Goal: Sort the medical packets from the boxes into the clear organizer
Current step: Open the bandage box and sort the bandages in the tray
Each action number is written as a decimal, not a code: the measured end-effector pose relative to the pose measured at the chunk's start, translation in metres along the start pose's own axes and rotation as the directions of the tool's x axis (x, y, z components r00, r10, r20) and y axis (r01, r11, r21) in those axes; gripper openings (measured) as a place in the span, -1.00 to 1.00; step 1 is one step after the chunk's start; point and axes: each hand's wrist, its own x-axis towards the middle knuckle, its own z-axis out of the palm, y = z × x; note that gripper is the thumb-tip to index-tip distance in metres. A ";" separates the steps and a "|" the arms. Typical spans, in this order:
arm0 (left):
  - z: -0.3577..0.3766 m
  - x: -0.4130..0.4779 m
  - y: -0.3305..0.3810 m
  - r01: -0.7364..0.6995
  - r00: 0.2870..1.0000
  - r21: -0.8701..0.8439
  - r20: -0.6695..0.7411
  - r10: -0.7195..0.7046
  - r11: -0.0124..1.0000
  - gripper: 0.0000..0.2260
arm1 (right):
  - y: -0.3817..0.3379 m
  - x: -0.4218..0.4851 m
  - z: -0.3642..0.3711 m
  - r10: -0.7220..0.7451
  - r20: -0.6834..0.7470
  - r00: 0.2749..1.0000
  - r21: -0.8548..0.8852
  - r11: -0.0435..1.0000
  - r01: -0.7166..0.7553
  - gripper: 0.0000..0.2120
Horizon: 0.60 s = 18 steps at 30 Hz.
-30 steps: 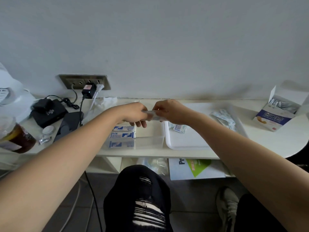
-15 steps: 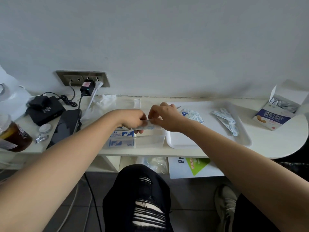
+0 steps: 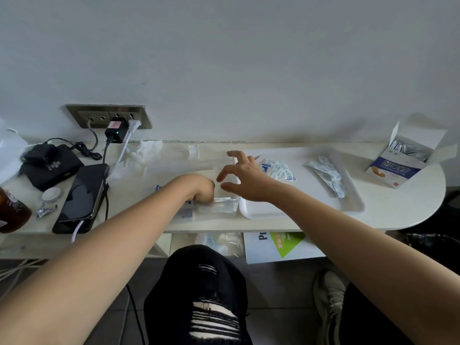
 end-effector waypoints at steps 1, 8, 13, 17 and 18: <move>0.001 0.000 -0.001 0.005 1.000 -0.029 0.004 -0.005 1.000 -0.86 | 0.000 -0.001 0.002 0.002 0.017 1.000 0.001 1.000 -0.002 -0.78; -0.003 0.003 -0.007 -0.058 0.998 -0.301 -0.016 0.055 0.952 -0.80 | 0.004 -0.002 0.005 -0.008 0.028 1.000 0.036 0.999 0.007 -0.80; 0.001 0.008 -0.006 -0.090 0.990 -0.305 -0.130 0.052 0.948 -0.75 | 0.006 -0.002 0.006 -0.022 0.031 0.999 0.046 0.999 0.021 -0.80; 0.002 0.008 -0.006 -0.096 0.993 -0.407 -0.102 0.060 0.908 -0.90 | 0.007 -0.003 0.005 -0.023 0.041 0.999 0.070 0.997 0.020 -0.80; 0.001 0.006 -0.006 -0.101 0.994 -0.444 -0.087 0.069 0.890 -0.92 | 0.008 -0.004 0.005 -0.024 0.042 0.999 0.085 0.996 0.021 -0.80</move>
